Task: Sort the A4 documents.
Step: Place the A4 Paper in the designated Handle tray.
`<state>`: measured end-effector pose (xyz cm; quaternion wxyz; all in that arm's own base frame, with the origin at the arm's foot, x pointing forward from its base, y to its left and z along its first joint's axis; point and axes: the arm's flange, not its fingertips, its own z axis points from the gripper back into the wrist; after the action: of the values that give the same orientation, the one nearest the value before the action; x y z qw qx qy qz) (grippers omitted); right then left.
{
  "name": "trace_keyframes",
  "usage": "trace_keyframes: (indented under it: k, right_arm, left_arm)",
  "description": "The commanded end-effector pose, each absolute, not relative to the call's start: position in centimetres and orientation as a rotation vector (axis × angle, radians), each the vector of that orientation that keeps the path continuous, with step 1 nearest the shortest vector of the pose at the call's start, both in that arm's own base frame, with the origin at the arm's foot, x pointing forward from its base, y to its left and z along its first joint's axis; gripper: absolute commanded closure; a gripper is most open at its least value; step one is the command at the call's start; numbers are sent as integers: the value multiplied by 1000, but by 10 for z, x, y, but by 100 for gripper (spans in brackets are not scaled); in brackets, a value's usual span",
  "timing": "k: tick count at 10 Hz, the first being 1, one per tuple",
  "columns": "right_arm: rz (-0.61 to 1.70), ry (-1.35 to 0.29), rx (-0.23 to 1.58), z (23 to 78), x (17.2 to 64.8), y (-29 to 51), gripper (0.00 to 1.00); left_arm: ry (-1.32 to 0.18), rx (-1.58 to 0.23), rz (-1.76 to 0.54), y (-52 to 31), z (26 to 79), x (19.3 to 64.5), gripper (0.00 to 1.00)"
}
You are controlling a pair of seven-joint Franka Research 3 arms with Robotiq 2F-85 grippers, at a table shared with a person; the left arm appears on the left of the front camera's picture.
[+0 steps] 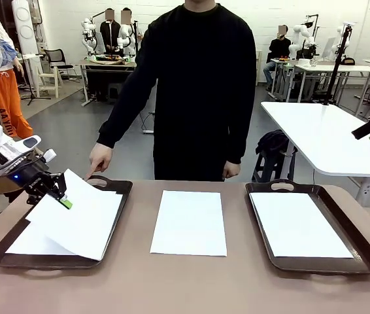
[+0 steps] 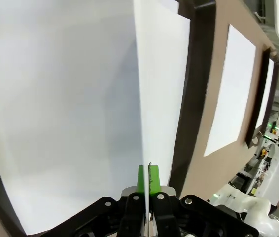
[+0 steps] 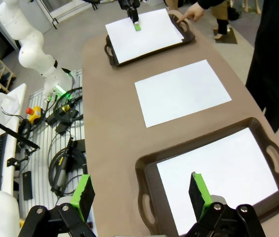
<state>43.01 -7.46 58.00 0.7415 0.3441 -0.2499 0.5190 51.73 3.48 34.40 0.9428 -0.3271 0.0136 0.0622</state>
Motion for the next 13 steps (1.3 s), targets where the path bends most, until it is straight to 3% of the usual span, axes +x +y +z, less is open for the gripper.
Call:
trace_keyframes:
  k: [1, 5, 13]
  right_arm:
    - [1140, -550, 756, 580, 430, -74, 0]
    - [1140, -550, 756, 580, 430, -74, 0]
    - [1140, -550, 756, 580, 430, -74, 0]
  left_arm:
    - [46, -567, 129, 30, 343, 532, 99]
    - [-37, -492, 143, 33, 342, 539, 99]
    - [13, -433, 86, 31, 335, 553, 99]
